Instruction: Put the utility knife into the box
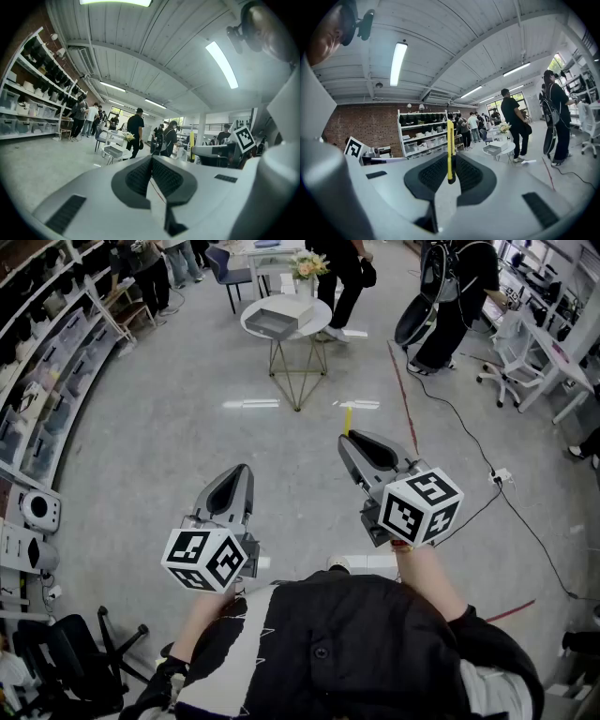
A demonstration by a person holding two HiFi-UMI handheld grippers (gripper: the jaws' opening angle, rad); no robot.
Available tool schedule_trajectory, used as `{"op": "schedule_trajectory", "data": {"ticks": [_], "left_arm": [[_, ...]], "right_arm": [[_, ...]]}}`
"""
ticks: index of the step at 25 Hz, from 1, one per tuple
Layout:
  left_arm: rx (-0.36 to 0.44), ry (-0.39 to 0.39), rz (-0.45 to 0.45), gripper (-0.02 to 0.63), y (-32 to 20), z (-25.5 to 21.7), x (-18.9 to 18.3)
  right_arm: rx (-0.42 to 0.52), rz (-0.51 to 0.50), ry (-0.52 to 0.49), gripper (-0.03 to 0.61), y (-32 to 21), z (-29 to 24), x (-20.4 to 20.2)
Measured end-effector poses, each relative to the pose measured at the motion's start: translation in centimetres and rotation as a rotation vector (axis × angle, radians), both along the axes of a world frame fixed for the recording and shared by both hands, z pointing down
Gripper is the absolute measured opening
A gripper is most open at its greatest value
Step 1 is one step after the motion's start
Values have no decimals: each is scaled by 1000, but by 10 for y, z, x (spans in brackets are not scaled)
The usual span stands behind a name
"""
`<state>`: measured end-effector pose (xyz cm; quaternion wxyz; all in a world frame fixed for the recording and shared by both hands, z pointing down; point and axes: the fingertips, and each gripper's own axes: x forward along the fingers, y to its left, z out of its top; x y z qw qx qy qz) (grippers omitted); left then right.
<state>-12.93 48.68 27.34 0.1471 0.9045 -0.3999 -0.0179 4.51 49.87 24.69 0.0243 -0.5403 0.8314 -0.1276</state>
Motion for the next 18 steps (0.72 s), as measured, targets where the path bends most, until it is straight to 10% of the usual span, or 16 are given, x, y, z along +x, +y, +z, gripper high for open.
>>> {"op": "schedule_trajectory", "data": {"ticks": [18], "left_arm": [[16,5,2,11,-48,-4,66]], "right_arm": [[2,11,-21,57,-46,-2,70]]}}
